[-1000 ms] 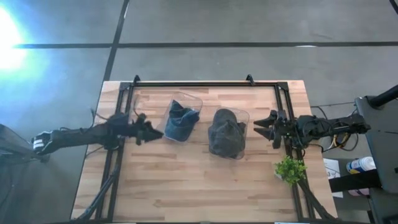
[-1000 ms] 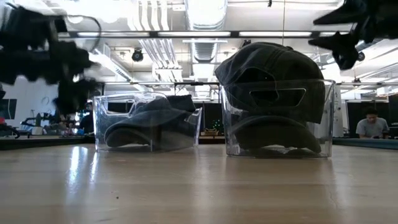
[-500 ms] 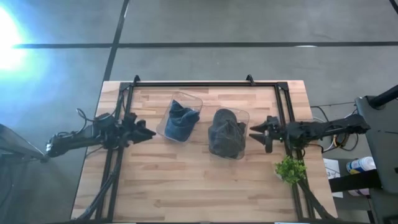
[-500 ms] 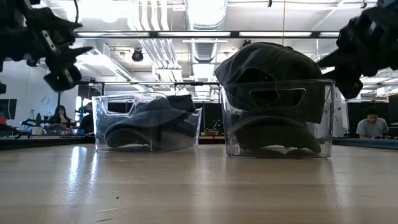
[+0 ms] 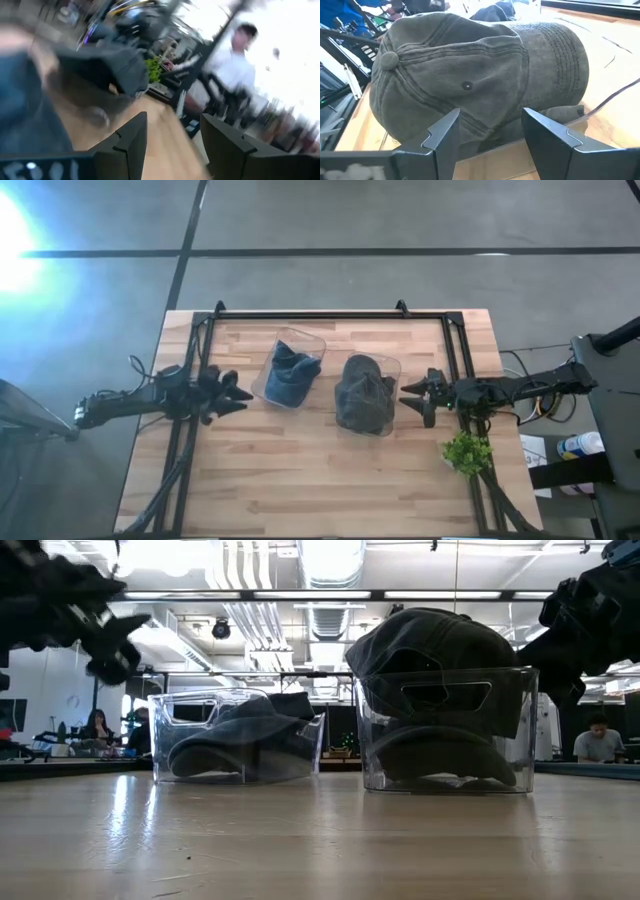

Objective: Pick & Place hat
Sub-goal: Return to Home Position

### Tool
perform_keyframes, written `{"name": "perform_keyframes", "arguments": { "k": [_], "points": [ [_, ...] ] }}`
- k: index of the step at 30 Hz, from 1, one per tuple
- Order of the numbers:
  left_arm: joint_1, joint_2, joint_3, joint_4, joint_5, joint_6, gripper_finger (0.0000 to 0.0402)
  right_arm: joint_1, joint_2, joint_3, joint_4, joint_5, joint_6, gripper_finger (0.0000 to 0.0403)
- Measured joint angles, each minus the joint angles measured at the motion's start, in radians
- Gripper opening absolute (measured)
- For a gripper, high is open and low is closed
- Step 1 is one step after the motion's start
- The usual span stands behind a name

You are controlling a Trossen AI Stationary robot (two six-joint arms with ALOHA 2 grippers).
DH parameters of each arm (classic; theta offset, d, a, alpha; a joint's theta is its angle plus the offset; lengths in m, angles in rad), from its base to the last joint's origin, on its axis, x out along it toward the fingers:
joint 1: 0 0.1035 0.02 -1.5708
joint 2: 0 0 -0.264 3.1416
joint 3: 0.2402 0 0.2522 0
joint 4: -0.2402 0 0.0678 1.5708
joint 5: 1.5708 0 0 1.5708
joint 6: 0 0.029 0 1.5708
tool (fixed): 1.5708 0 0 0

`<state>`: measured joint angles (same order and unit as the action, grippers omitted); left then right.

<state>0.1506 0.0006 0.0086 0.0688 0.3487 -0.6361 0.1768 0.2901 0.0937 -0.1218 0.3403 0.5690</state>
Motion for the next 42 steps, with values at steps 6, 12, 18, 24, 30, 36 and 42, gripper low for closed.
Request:
{"name": "perform_keyframes", "arguments": {
  "k": [6, 12, 18, 24, 30, 36, 42],
  "points": [
    [-0.078, 0.000, 0.000, -0.009, -0.079, 0.546, 0.0177, 0.000, 0.000, 0.000, -0.001, 0.000, 0.000, 0.0203],
    [-0.118, 0.000, -0.001, -0.022, -0.282, 0.578, 0.0177, 0.000, 0.000, 0.000, -0.001, 0.000, 0.000, 0.0203],
    [-0.106, 0.003, -0.001, -0.027, -0.282, 0.484, 0.0177, 0.000, 0.000, 0.000, -0.001, 0.000, 0.000, 0.0203],
    [-0.106, 0.005, -0.002, -0.027, -0.282, 0.469, 0.0177, 0.000, 0.000, 0.000, -0.001, 0.000, 0.000, 0.0203],
    [-0.106, 0.006, -0.002, -0.027, -0.282, 0.468, 0.0177, 0.000, 0.000, 0.000, -0.001, 0.000, 0.000, 0.0203],
    [-0.106, 0.006, -0.001, -0.027, -0.283, 0.467, 0.0177, 0.000, -0.002, 0.000, -0.002, 0.000, 0.000, 0.0203],
    [-0.106, 0.007, 0.000, -0.026, -0.283, 0.467, 0.0177, -0.003, -0.130, -0.017, 0.028, -0.051, -0.194, 0.0203]
  ]
}}
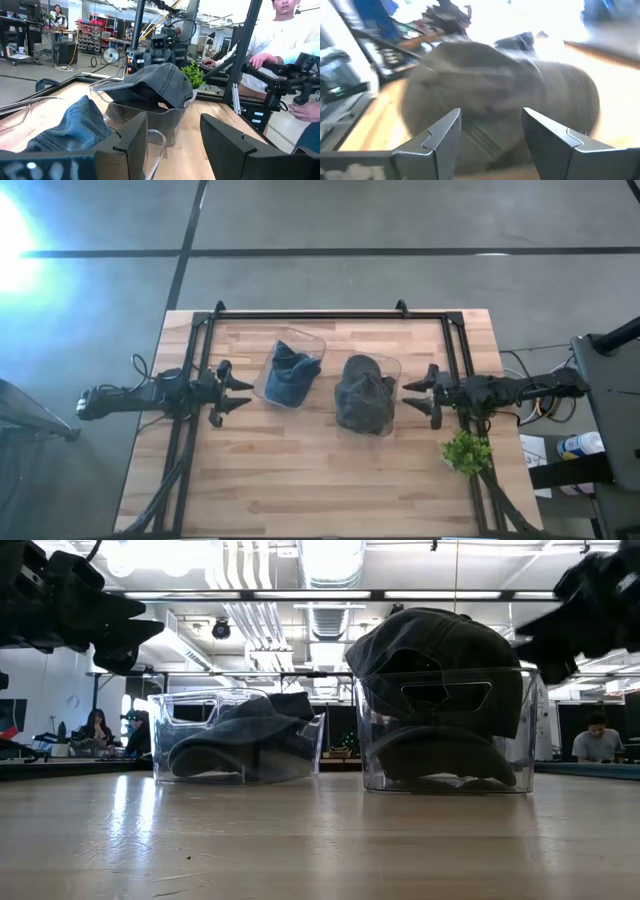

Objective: Pick & Place hat
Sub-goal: Return to Home Position

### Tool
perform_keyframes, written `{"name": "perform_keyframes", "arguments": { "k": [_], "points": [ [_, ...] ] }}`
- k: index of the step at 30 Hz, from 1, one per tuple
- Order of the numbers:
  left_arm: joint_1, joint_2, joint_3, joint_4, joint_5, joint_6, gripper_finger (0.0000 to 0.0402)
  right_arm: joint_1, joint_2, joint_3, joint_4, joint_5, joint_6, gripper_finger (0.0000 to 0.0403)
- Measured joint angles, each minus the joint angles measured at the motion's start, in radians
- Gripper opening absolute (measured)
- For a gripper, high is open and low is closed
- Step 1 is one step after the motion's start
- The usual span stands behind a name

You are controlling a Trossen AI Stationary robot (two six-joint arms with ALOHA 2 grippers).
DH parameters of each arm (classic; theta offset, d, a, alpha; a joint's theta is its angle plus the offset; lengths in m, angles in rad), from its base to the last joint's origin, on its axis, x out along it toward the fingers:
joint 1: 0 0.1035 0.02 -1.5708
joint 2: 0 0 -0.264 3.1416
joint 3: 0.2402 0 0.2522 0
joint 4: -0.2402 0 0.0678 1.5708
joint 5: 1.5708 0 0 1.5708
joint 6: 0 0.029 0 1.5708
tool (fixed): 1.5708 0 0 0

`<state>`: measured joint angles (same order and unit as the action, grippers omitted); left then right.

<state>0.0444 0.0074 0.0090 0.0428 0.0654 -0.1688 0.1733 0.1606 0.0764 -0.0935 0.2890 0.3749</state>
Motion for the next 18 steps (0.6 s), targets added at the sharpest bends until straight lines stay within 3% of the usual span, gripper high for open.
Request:
{"name": "perform_keyframes", "arguments": {
  "k": [6, 12, 18],
  "points": [
    [0.000, 0.002, 0.000, 0.000, 0.000, 0.000, 0.0177, -0.005, -0.160, -0.068, 0.171, -0.214, -0.378, 0.0203],
    [0.000, 0.006, 0.001, -0.001, 0.000, 0.000, 0.0177, -0.018, -0.161, -0.067, 0.162, -0.301, -0.409, 0.0203],
    [0.000, 0.013, 0.001, -0.003, 0.000, 0.000, 0.0177, -0.048, -0.161, -0.067, 0.156, -0.312, -0.405, 0.0203]
  ]
}}
